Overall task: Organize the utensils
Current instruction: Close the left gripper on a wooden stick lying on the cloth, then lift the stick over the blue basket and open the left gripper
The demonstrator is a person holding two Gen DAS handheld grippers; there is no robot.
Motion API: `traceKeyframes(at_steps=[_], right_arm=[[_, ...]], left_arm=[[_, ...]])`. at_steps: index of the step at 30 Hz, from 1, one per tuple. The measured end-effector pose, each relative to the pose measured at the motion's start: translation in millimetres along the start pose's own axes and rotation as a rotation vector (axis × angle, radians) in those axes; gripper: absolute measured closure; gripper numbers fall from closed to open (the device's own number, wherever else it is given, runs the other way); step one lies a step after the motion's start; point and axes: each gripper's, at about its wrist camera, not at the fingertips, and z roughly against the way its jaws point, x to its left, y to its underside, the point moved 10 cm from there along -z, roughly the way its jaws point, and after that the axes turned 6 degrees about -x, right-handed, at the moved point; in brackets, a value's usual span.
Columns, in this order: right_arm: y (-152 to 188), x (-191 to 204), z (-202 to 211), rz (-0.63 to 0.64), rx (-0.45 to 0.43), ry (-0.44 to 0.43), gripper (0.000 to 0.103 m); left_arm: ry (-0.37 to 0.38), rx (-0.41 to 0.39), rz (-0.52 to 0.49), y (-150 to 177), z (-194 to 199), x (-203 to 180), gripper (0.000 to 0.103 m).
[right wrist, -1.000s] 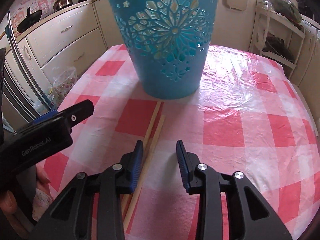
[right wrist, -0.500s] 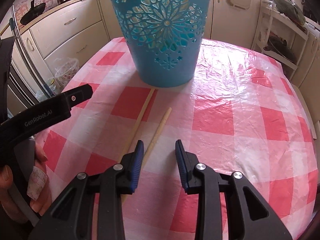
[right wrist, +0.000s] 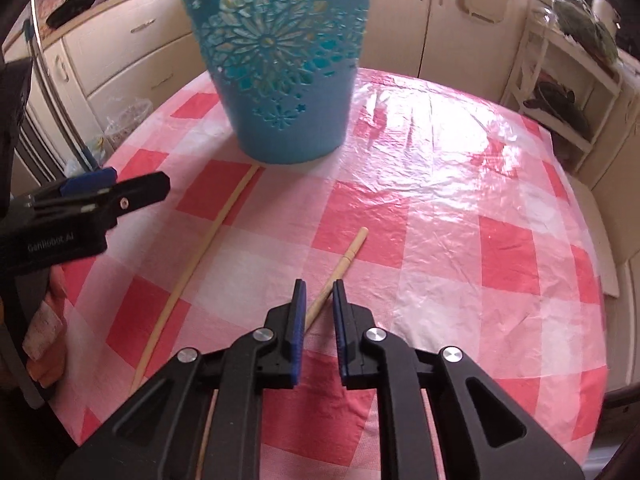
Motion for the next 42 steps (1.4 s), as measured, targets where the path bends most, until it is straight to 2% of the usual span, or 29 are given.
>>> traceKeyframes(at_steps=[2,6,9,11,12,14,15,19,21,22,24,26,29,30,31,32,34,37,40,42], right_arm=[[1,-4,1,-0.072,-0.009,-0.035,0.089],[3,-9,4,-0.103,-0.014,-0.053,0.088],[3,-12,6,-0.121,-0.019,-0.069,0.087],[3,-12,7,-0.118,-0.022,-0.074,0.087],[3,-12,8,-0.112,-0.022,-0.072,0.087],[3,-10,7,-0.100,-0.023,-0.069,0.085],[2,-9,6,-0.094,-0.024,-0.073,0.080],[0,2,4,-0.030,-0.015,-0.061,0.065],[1,8,3,0.001,-0.012,-0.049,0.055],[1,10,1,0.014,-0.011,-0.039,0.054],[1,11,0,0.027,-0.014,-0.026,0.054],[0,11,-1,0.029,-0.021,-0.029,0.055],[1,15,-1,0.074,-0.030,-0.031,0.066],[1,16,-1,0.093,-0.027,-0.025,0.072],[1,17,0,0.105,-0.021,-0.027,0.079],[1,17,0,0.109,-0.016,-0.026,0.082],[1,9,1,0.110,-0.015,0.014,0.083],[0,-6,1,0.059,-0.014,0.050,0.082],[-1,-9,1,-0.011,-0.017,0.011,0.074],[-2,-5,0,-0.005,-0.015,-0.005,0.074]], left_arm=[[-0.007,0.039,-0.042,-1,-9,-18,0.008],[-0.064,0.057,-0.128,-3,-26,-44,0.013],[-0.097,0.080,-0.172,0,-35,-53,0.043],[-0.070,0.068,-0.151,2,-33,-55,0.064],[-0.068,0.060,-0.152,4,-32,-56,0.070],[-0.054,0.058,-0.135,9,-26,-54,0.093],[-0.043,0.057,-0.107,12,-22,-52,0.096],[-0.002,0.042,0.047,28,0,-27,0.098],[-0.009,0.045,0.085,34,8,-16,0.098],[-0.003,0.052,0.094,37,9,-14,0.098],[0.002,0.075,0.077,38,9,-14,0.097],[-0.004,0.103,0.042,37,5,-18,0.090],[-0.043,0.133,-0.017,31,2,-19,0.077],[-0.066,0.136,-0.036,30,1,-20,0.077],[-0.081,0.136,-0.050,29,-2,-21,0.077],[-0.094,0.133,-0.062,27,-3,-21,0.081],[-0.092,0.129,-0.049,26,-4,-18,0.098],[-0.088,0.108,-0.007,26,0,-11,0.098],[-0.069,0.118,0.020,29,1,-3,0.098],[-0.057,0.128,0.006,30,2,-1,0.098]])
